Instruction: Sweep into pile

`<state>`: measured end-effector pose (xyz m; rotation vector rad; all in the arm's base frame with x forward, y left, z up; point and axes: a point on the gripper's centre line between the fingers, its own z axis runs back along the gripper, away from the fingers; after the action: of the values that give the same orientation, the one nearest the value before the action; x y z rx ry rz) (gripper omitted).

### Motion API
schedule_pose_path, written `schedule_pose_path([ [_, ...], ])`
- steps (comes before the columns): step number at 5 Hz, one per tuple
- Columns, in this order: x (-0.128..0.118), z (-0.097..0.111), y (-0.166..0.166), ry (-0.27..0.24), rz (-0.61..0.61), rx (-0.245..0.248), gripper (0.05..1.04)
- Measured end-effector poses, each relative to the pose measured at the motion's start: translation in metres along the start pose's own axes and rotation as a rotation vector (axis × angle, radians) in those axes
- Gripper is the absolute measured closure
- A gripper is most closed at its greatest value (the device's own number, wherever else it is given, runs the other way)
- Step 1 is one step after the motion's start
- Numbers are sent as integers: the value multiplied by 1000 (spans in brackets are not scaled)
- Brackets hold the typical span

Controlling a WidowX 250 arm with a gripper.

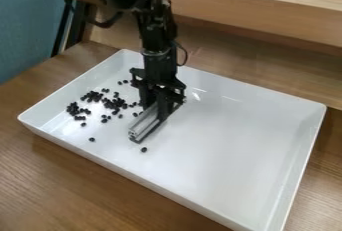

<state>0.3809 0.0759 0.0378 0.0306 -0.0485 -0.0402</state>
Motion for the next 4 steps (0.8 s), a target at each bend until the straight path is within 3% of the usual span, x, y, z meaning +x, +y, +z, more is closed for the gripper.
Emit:
schedule_pose_path([
  [2, -5, 0, 47, 14, 47, 14, 697],
  [4, -20, 1, 89, 23, 111, -4, 697],
])
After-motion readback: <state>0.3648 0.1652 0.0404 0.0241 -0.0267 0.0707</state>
